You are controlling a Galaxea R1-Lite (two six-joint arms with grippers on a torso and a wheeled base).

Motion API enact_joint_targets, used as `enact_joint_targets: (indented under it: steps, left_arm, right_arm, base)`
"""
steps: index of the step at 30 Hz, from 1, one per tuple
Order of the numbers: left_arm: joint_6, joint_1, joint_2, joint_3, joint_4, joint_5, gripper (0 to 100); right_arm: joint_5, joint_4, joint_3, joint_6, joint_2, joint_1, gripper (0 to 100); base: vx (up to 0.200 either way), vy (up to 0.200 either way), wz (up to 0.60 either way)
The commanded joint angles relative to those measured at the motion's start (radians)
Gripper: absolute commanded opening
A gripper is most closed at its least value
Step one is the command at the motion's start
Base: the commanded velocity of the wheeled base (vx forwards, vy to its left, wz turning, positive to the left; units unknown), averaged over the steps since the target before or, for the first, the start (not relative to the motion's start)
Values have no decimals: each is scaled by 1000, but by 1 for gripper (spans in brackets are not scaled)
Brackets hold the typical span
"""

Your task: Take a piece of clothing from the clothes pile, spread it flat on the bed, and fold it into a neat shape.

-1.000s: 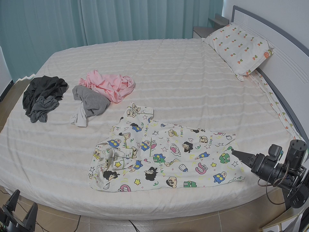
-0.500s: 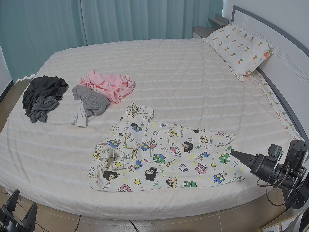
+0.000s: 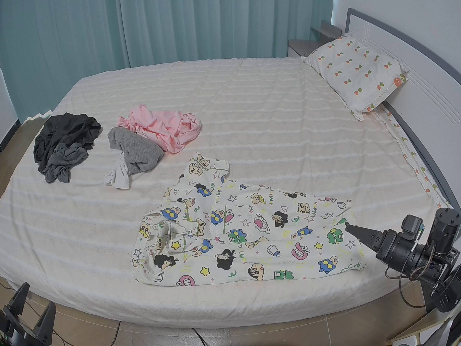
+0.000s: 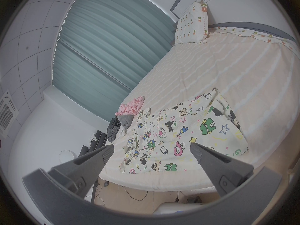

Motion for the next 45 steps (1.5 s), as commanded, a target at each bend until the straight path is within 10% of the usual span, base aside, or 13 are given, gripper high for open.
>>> enact_joint_targets:
  steps: [1, 45]
  left_arm:
    - [0, 0, -11, 13, -1, 1, 100]
    - [12, -77, -11, 12, 0, -16, 100]
  right_arm:
    - [0, 0, 18, 1, -9, 2, 100]
    - [6, -6, 16, 1, 37, 5, 100]
  base:
    - [0, 0, 0]
    - [0, 0, 0]
